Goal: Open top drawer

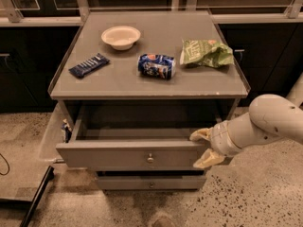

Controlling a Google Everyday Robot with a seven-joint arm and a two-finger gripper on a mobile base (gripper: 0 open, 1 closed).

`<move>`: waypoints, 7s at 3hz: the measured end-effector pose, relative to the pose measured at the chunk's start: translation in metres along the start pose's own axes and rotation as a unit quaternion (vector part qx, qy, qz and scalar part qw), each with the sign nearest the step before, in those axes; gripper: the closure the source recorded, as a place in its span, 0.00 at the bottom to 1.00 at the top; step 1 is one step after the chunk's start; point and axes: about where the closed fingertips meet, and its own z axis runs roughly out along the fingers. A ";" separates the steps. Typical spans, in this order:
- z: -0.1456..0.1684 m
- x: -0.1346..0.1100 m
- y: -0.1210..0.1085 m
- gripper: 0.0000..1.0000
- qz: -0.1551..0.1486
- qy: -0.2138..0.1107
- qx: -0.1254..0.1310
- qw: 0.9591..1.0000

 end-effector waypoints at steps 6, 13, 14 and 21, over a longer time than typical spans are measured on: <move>0.027 0.014 0.015 0.17 0.020 0.006 -0.023 1.000; 0.003 0.016 0.054 0.40 0.034 -0.020 -0.027 0.999; -0.007 0.025 0.091 0.63 0.051 -0.035 -0.027 0.998; -0.036 -0.033 0.050 0.00 -0.024 -0.038 -0.016 0.999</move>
Offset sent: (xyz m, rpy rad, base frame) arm 0.0000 0.0000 0.0000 0.0000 0.0000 0.0000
